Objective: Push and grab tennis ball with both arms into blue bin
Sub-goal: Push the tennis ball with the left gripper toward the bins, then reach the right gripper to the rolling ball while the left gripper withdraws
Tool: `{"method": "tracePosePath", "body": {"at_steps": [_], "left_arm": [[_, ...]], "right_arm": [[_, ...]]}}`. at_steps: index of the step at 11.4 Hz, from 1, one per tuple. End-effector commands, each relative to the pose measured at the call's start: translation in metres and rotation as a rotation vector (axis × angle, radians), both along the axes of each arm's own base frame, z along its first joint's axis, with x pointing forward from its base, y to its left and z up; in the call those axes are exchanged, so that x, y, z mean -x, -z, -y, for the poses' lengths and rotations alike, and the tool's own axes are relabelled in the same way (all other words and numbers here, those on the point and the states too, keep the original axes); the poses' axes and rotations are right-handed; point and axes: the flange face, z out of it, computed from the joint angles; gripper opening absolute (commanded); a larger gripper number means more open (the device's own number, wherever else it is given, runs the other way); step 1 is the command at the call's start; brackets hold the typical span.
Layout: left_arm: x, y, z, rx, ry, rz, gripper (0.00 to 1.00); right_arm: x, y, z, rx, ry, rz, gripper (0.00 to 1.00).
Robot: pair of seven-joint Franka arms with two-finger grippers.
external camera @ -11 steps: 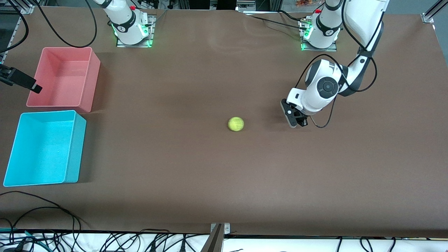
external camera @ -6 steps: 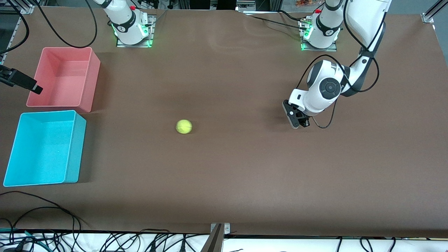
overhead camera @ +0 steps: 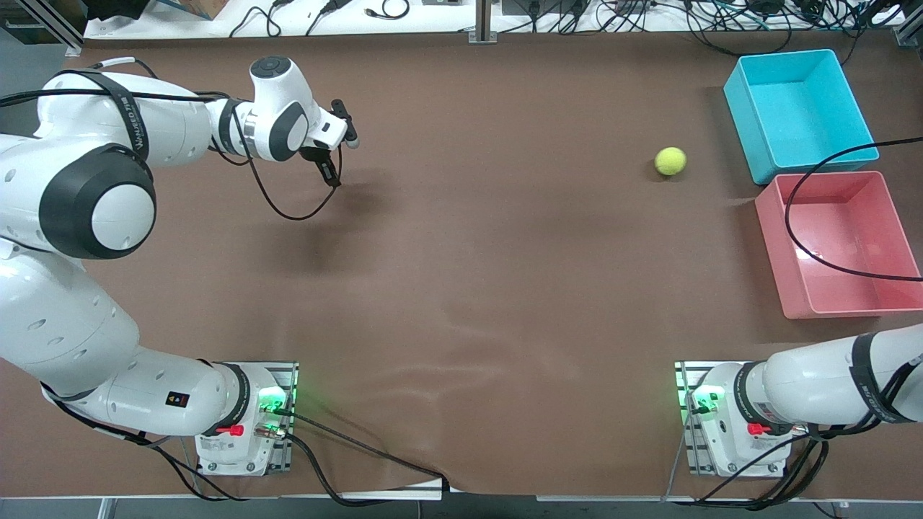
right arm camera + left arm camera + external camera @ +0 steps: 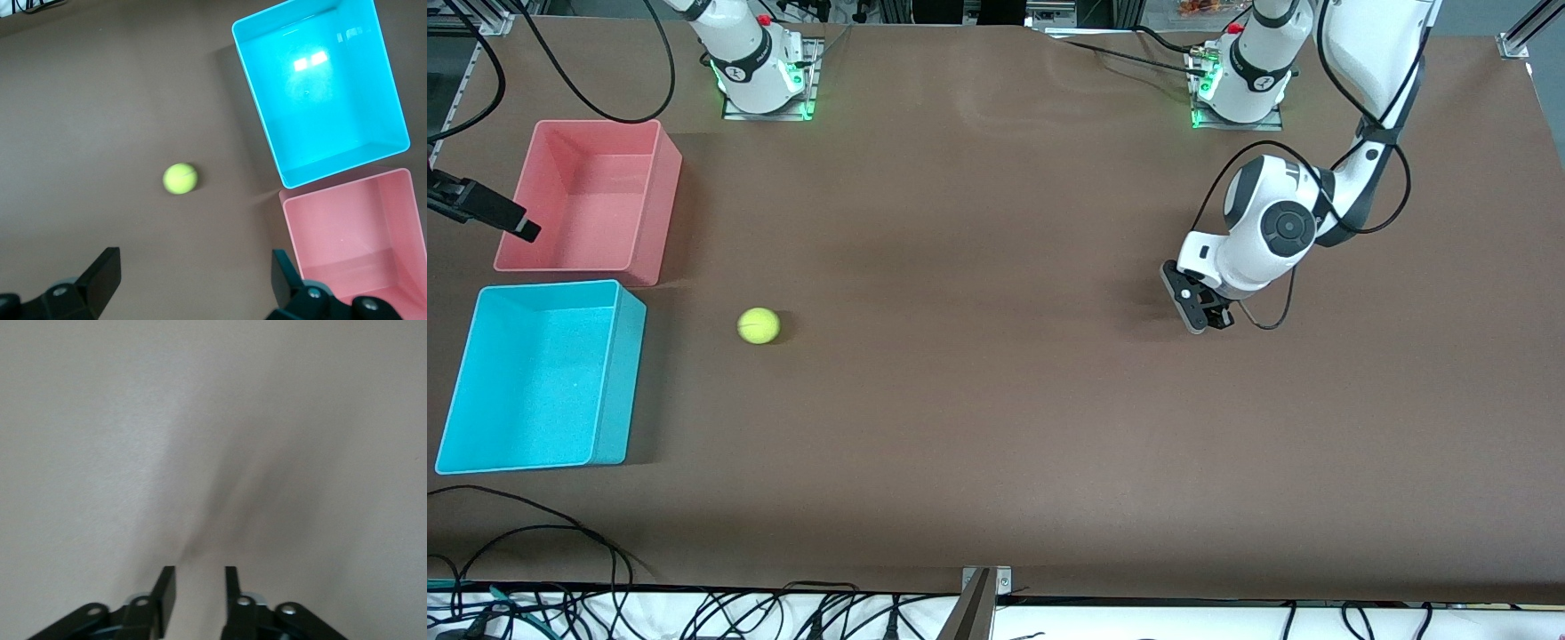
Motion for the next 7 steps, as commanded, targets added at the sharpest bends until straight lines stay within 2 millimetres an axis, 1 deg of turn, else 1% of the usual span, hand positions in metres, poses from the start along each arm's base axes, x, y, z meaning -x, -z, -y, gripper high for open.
{"method": "tracePosePath", "body": {"at_steps": [1,2,3,4,5,6,7], "left_arm": [[-0.001,-0.012,-0.010,0.008,-0.014,-0.007,1.00],[0.002,-0.004,-0.026,-0.001,-0.046,-0.025,1.00],[-0.008,-0.015,-0.061,-0.004,-0.112,-0.003,1.00],[-0.014,-0.026,-0.080,0.000,-0.152,0.019,1.00],[-0.022,-0.053,-0.097,0.008,-0.183,0.072,1.00],[-0.030,-0.102,-0.119,0.014,-0.214,0.161,1.00],[-0.039,-0.139,-0.173,0.004,-0.302,0.224,1.00]], "right_arm": [[-0.003,0.000,-0.007,-0.015,-0.002,-0.008,1.00],[-0.004,0.001,-0.008,-0.015,-0.006,-0.006,1.00],[-0.004,0.003,-0.008,-0.014,-0.010,-0.015,1.00],[-0.005,0.006,-0.009,-0.005,-0.013,-0.023,1.00],[-0.005,0.008,-0.013,0.001,-0.020,-0.027,1.00],[-0.005,0.015,-0.019,0.031,-0.038,-0.046,1.00],[-0.004,0.030,-0.018,0.070,-0.050,-0.080,1.00]]}}
